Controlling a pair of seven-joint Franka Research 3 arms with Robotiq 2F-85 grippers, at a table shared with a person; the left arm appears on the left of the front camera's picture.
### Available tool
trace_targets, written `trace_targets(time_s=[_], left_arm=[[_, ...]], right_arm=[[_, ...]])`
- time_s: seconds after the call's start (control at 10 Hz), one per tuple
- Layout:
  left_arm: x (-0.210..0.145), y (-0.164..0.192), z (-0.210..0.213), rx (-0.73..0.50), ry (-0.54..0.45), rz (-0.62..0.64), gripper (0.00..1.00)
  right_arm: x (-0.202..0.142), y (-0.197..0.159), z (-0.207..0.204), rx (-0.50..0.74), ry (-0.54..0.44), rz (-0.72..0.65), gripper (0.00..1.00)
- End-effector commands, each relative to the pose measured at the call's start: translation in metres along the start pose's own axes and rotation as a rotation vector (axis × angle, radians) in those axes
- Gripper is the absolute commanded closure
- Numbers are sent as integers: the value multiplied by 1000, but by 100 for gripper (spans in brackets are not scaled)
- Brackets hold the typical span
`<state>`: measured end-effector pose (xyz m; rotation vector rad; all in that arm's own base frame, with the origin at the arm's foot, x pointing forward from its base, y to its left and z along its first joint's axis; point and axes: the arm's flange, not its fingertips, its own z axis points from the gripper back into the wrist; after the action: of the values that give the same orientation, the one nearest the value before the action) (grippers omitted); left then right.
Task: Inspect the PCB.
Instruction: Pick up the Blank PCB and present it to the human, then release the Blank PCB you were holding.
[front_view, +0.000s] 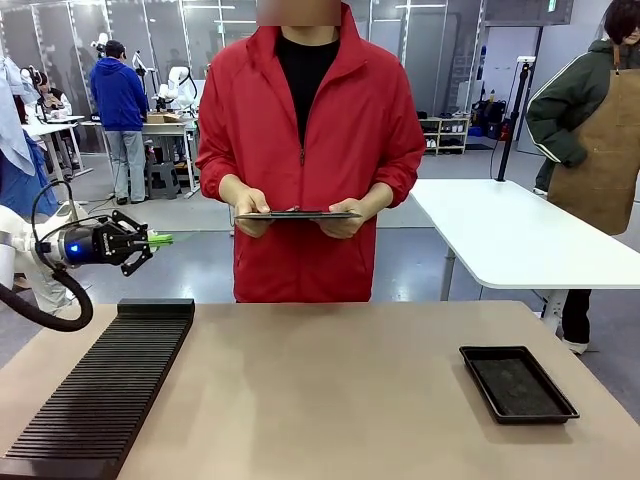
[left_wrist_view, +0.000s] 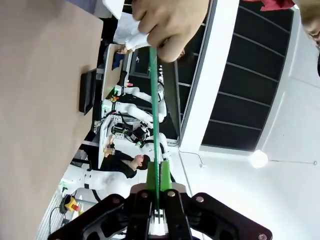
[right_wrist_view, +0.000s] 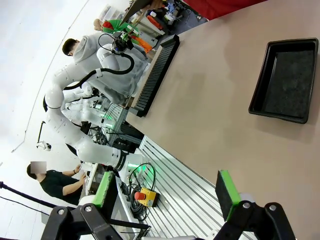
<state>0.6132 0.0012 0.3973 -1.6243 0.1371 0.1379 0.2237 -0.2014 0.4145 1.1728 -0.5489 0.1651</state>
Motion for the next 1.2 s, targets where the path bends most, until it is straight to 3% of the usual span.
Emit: trace_targets(time_s=[0.0,0.2,0.3,0.4,1.1], left_arm=[[19,-4,-4,-3,-7,-2,97],[23,-5,-7,7,-16,-4,97],[19,-7,-4,-11,-12,-88,97],[14,0,-5,3,3,-15,97],[14,0,-5,3,3,-15,97]], right_arm=[[1,0,1,11,-11,20,0],[1,0,1,11,-11,20,0],[1,0,1,11,-11,20,0],[1,0,1,11,-11,20,0],[1,0,1,11,-11,20,0]])
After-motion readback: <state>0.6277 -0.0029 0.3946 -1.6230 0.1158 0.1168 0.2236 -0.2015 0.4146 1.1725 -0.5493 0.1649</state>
